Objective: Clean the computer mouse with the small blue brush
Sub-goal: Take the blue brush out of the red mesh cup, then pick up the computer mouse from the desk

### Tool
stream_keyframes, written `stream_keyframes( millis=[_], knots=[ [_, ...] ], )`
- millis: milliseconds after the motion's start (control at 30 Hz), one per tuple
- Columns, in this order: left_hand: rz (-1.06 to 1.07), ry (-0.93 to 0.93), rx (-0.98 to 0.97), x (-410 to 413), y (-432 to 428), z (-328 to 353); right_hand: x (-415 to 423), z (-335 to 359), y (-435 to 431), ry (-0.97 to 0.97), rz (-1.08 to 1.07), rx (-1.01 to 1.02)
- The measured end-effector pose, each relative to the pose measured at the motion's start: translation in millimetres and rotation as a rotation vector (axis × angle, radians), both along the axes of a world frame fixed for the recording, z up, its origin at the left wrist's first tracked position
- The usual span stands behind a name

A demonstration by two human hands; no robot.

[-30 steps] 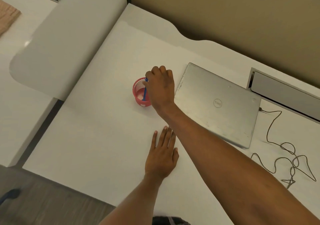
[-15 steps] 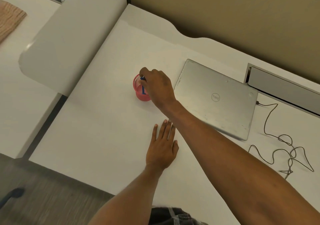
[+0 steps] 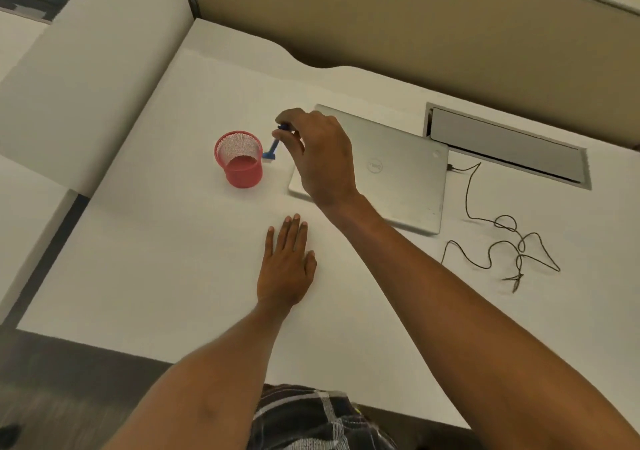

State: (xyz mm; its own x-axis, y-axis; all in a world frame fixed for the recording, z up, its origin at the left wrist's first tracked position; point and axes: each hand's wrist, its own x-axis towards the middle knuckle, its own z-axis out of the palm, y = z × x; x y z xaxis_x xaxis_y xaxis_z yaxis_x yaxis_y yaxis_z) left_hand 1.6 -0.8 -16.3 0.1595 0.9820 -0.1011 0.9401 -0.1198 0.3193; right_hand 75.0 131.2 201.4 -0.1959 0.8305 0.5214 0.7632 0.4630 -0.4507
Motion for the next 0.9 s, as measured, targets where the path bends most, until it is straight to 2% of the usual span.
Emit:
stream_keyframes(
  millis=[200,433,733,900],
  knots=[
    [-0.018,0.035,0.007,1.3,-2.0,3.0,75.4,-7.1,-60.2,0.096,-0.113,-0.103],
    [-0.056,0.054,0.056,11.8,-9.7,5.7,162.5,-29.7,-144.3,0.34,-0.306,-0.271],
    [-0.24,0.009,0.039,96.5,-60.1,24.0,259.8,-58.3,-249.0,0.488,-0.615,-0.251],
    [-0.424,0.016,-0.026,148.7,-98.6,28.1,301.7,-66.3,-306.3,0.555,-0.766,-0.228]
  ],
)
